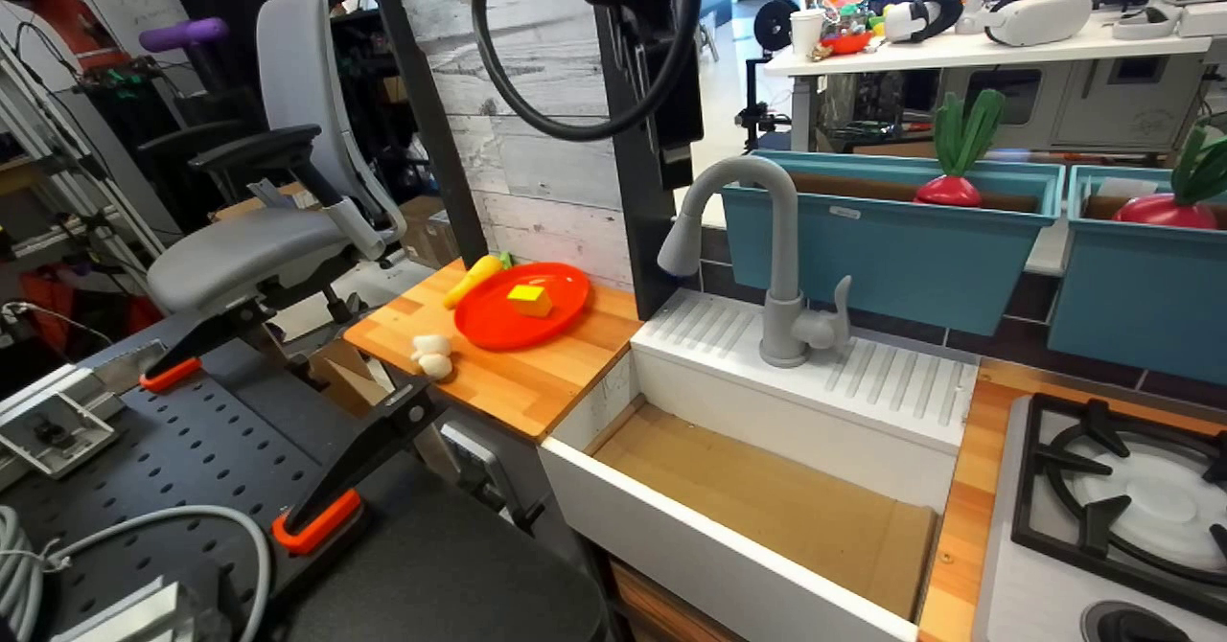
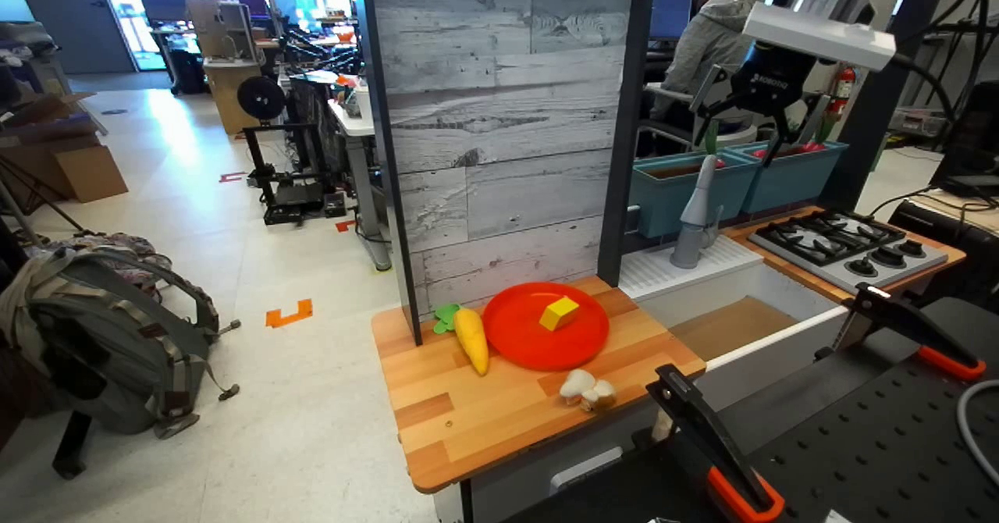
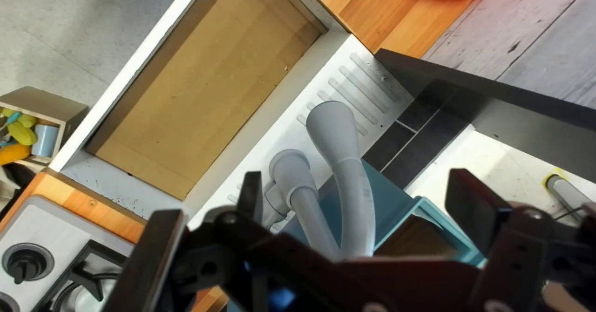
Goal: Turn the tap nozzle to the right
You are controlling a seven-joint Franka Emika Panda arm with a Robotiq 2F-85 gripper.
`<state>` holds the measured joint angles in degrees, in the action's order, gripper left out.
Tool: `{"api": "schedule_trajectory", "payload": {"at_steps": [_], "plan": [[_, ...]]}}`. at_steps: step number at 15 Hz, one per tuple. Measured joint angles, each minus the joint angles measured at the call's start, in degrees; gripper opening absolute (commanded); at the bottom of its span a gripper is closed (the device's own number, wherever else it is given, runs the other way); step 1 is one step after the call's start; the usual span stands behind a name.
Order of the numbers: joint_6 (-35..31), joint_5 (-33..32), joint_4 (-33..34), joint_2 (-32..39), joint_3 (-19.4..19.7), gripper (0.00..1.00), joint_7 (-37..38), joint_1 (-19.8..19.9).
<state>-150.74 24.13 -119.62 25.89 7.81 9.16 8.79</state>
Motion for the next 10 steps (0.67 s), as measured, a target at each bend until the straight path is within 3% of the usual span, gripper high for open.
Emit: {"api": "schedule_trajectory", "payload": {"at_steps": [6,7,8,10], "plan": [[0.00,-0.24,5.14,6.03,-0.04,1.00,1.22,0.00],[0.00,-0.25,5.97,6.87,-0.04,0.75,1.61,0.00],[0.00,-0.27,6.79,7.63,-0.04,0.72,1.97,0.00],[0.06,-0.30,8.15,8.85,-0.05,0.56,2.34,0.00]]}}
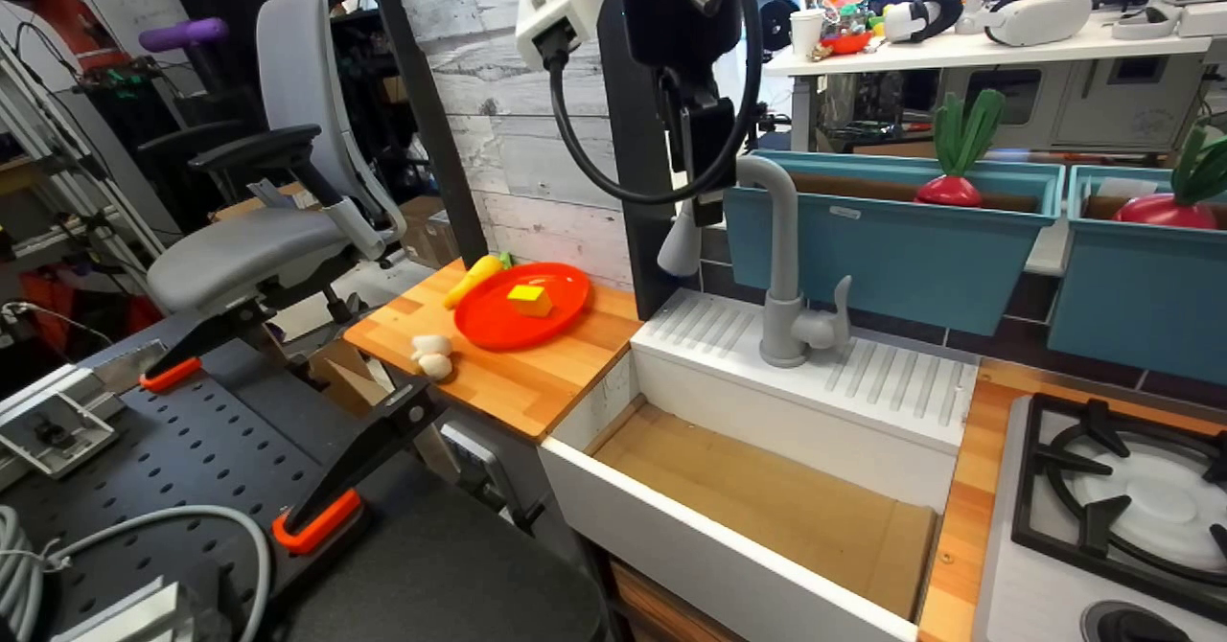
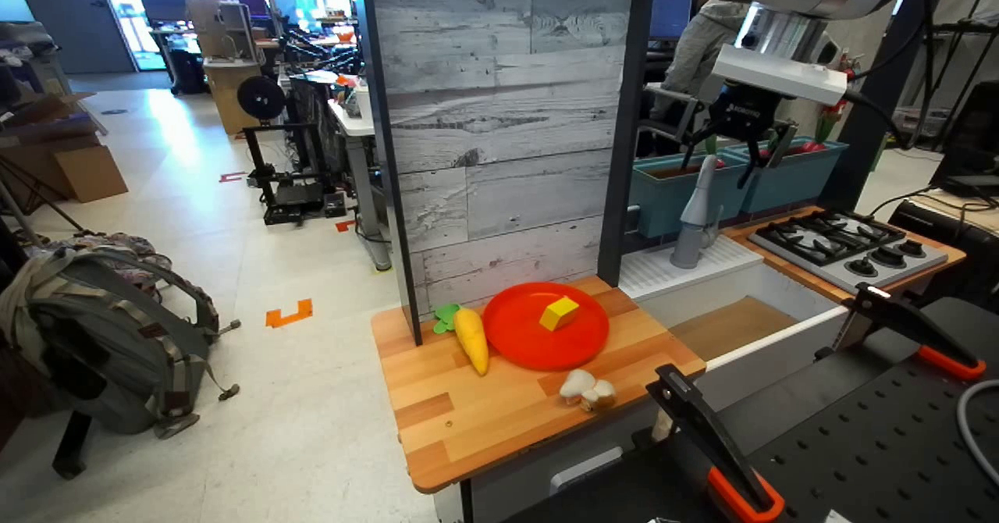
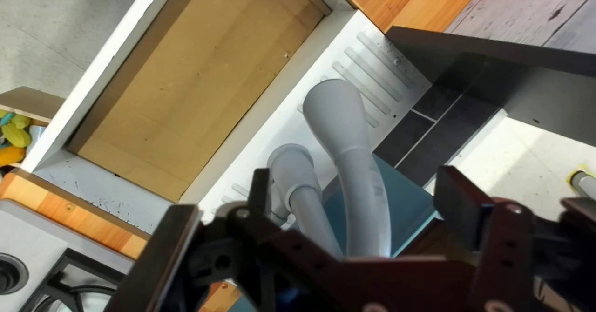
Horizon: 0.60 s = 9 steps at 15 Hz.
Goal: Turn the tap nozzle to the right
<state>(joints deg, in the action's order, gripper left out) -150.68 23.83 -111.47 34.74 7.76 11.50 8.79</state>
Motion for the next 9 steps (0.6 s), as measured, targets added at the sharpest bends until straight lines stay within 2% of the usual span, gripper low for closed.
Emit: {"api": "schedule_trajectory", "payload": {"at_steps": [7,9], "plan": [[1.46,-0.07,1.60,0.55,-0.56,0.03,0.00,0.07],[2.54,-0.24,2.06,0.55,-0.49,0.06,-0.02,0.41]]}}
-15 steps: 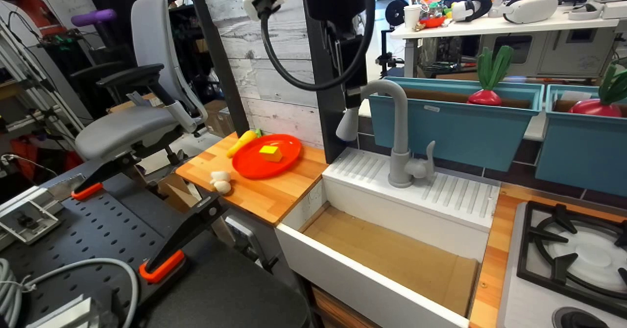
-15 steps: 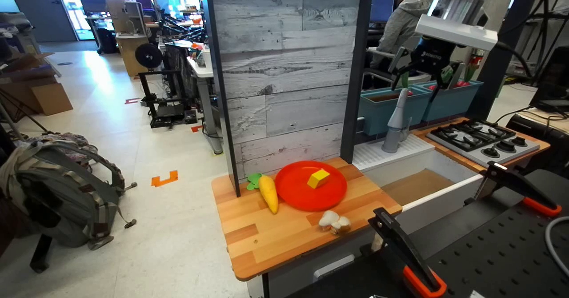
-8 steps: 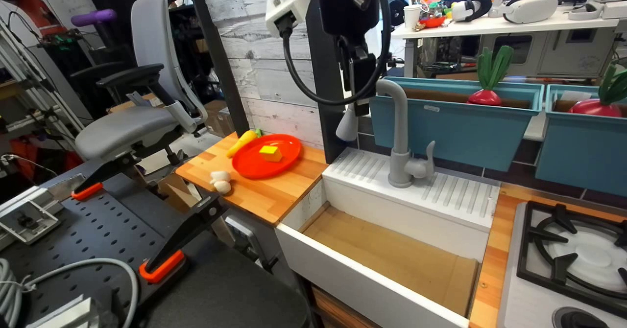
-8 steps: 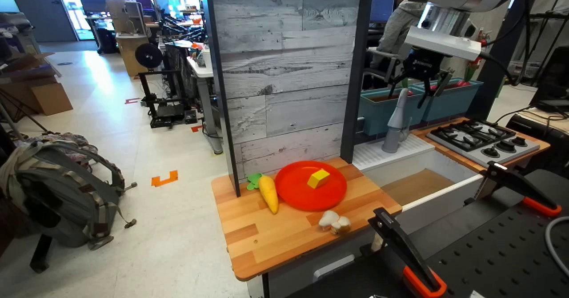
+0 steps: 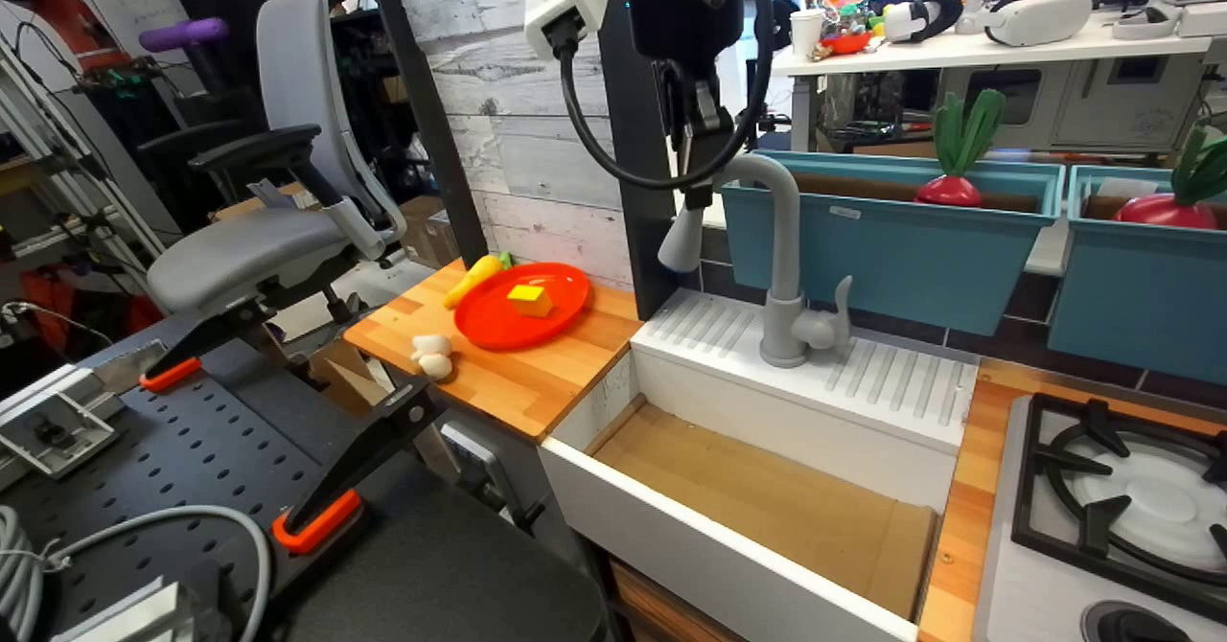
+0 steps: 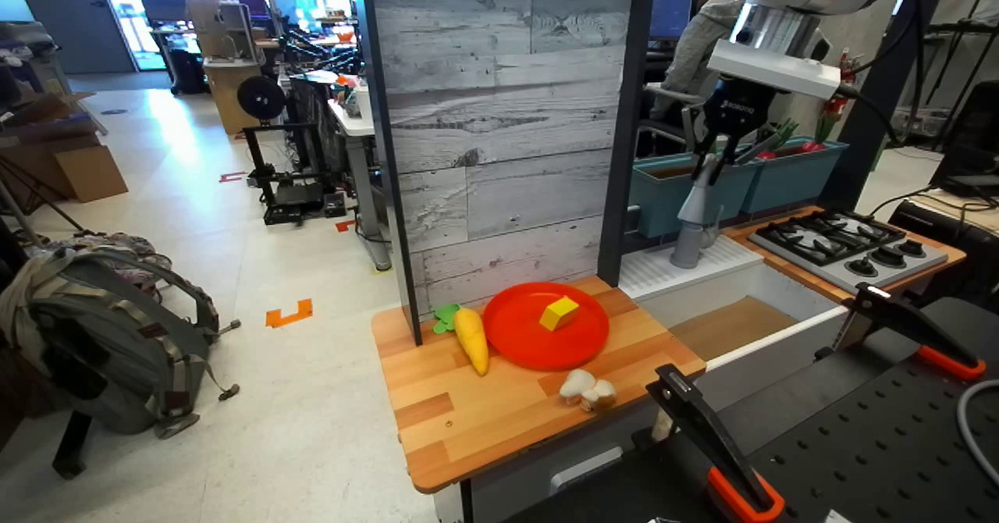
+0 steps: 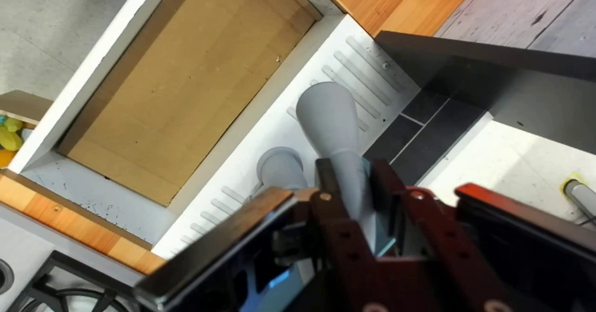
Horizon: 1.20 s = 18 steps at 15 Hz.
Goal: Turn the tap nozzle to the right
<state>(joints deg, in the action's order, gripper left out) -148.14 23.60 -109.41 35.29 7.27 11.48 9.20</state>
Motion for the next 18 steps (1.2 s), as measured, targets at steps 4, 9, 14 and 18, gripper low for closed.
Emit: {"api": "schedule_trajectory", "payload": {"at_steps": [4,9,14,18], "plan": [[3.98,-1.33,1.75,0.47,0.00,0.06,-0.09,0.83],[11.12,-9.22,5.04,1.46,0.99,0.06,-2.48,0.95],[16.59,-14.55,8.71,2.94,1.85,0.06,-6.77,1.06],[19.89,-15.93,11.27,4.11,1.96,0.06,-11.18,1.68]]}}
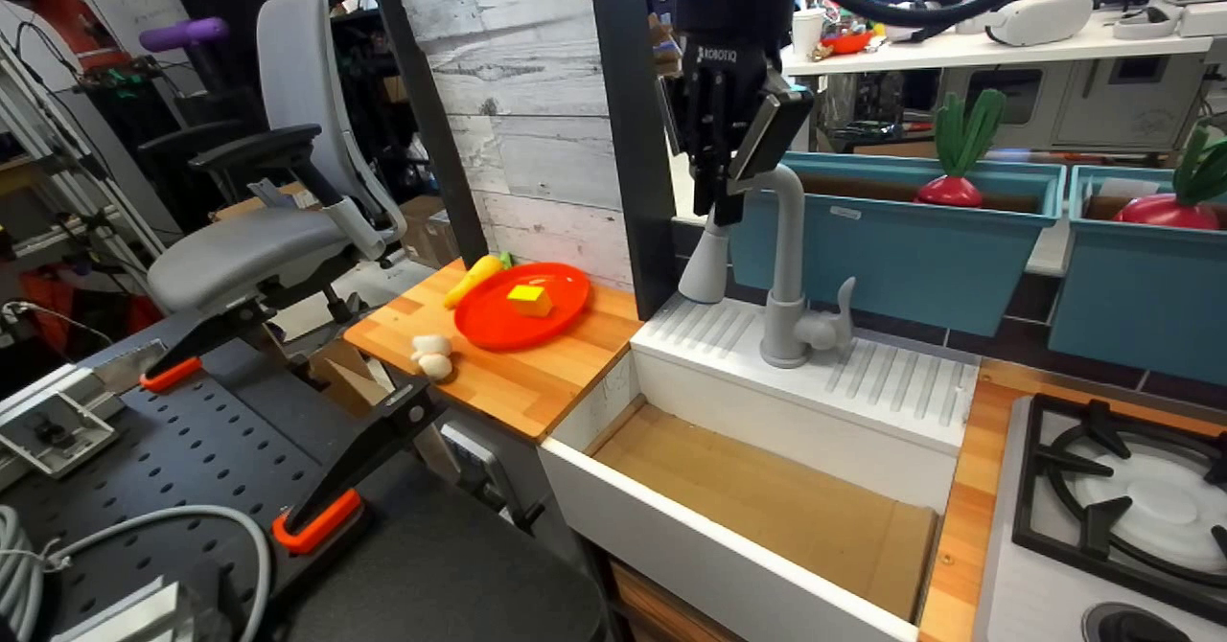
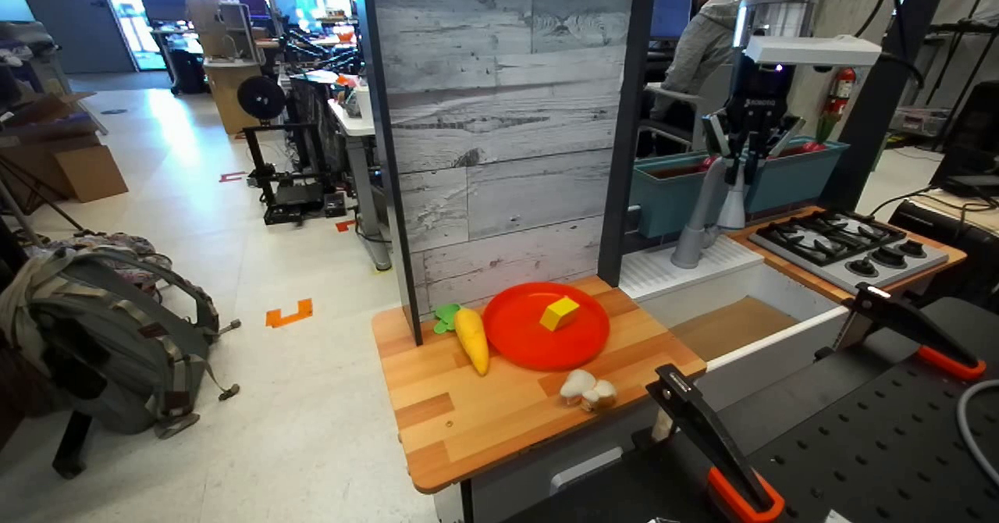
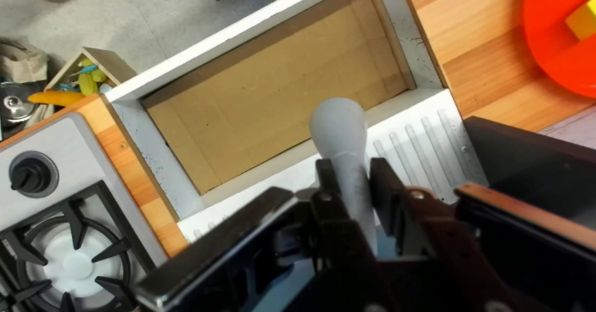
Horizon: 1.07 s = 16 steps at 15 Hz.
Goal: Turn the tap nozzle to the right
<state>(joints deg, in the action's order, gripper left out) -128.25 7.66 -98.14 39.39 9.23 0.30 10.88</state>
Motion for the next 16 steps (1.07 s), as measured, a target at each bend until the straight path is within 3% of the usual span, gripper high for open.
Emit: {"api": "schedule_trajectory", "payload": {"at_steps": [10,11,13,16], "plan": [[2.85,-2.44,2.49,1.20,0.03,0.06,-5.04,0.52],[2.86,-2.50,2.51,1.21,0.03,0.49,-5.05,0.53],[3.00,-2.54,2.54,1.17,0.11,0.56,-4.97,0.55],[8.25,-3.92,3.61,-0.11,1.70,0.79,-4.95,0.97]]}}
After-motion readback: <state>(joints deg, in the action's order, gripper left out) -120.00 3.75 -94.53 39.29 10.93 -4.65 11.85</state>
